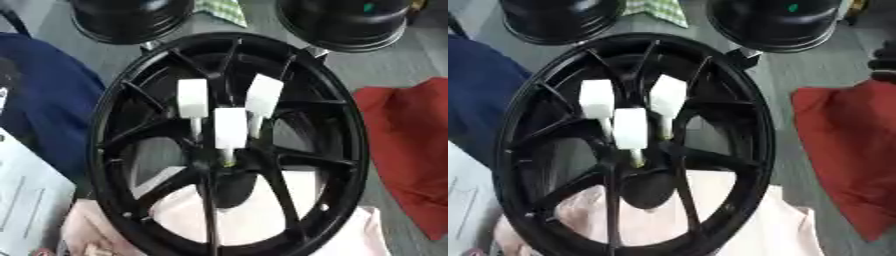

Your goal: Pull the pin out of the wheel hub.

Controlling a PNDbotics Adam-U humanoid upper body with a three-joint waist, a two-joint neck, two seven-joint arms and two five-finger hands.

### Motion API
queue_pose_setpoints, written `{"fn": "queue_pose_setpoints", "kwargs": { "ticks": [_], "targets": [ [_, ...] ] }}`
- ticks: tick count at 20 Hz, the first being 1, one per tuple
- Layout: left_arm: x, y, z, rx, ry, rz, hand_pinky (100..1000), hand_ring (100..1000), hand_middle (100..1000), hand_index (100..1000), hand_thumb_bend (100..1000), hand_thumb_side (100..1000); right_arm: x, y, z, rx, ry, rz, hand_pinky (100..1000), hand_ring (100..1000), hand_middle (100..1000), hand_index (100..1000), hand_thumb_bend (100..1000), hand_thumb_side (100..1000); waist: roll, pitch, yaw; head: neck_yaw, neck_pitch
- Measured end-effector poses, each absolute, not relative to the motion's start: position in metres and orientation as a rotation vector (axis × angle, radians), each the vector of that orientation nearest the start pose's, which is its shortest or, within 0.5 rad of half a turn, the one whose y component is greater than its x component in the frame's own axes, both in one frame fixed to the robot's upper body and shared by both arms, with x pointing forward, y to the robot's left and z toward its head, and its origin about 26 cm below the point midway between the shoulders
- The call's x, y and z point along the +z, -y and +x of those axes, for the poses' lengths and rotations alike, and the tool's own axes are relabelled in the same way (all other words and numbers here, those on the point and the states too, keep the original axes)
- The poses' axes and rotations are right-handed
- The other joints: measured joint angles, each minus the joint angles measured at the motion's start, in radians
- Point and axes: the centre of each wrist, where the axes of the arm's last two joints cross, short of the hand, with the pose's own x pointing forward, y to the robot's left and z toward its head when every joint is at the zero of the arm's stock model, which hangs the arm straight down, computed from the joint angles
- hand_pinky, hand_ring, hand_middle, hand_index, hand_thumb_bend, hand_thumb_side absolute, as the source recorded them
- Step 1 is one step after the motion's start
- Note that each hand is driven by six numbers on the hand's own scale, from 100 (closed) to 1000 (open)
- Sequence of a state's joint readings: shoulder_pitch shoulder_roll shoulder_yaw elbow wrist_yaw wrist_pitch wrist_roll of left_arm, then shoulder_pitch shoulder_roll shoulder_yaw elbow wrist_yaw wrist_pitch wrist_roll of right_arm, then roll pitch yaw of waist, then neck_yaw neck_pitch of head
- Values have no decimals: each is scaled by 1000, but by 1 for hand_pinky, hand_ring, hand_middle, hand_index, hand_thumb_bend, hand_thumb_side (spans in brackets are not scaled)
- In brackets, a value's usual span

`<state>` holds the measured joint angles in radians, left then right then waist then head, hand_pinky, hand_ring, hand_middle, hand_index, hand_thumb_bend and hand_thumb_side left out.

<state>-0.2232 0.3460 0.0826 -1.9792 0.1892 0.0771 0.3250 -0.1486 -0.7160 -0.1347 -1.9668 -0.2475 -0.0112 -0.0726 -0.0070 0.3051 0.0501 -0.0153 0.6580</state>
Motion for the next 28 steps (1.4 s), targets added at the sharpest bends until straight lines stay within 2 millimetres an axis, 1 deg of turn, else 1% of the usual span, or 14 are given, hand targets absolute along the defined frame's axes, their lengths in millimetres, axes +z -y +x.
{"fn": "queue_pose_setpoints", "kwargs": {
  "ticks": [1,6,12,16,17,21,24,28],
  "targets": [
    [183,-293,293,137,2134,264,620,658,569,747,570,419,224,358,278,453,2126,-396,785,760,705,771,100,634,-2,0,0,0,0],
    [184,-294,293,122,2133,273,620,658,569,747,569,419,250,355,280,711,2102,-472,801,769,715,781,100,615,-8,0,-1,-1,0],
    [183,-295,292,109,2126,280,620,659,569,747,566,420,275,345,283,1032,1985,-572,819,780,727,790,100,599,-15,-1,-1,-6,1],
    [183,-295,292,104,2123,277,620,659,569,747,565,420,293,338,284,1232,1909,-643,837,794,741,803,100,610,-15,-1,4,-14,1],
    [182,-294,292,100,2122,275,620,659,569,746,564,421,297,336,284,1289,1890,-660,845,801,748,809,100,645,-15,-1,7,-16,1],
    [182,-293,292,90,2118,268,620,659,569,747,562,421,311,331,283,1507,1805,-716,852,810,757,816,100,699,-15,-1,21,-31,1],
    [182,-292,293,82,2117,262,621,659,569,747,561,421,318,328,283,1624,1769,-721,852,810,758,817,100,722,-18,-1,28,-40,1],
    [182,-291,293,71,2116,250,621,660,569,747,558,422,324,323,287,1718,1733,-706,851,809,757,816,100,739,-21,-1,34,-47,1]
  ]
}}
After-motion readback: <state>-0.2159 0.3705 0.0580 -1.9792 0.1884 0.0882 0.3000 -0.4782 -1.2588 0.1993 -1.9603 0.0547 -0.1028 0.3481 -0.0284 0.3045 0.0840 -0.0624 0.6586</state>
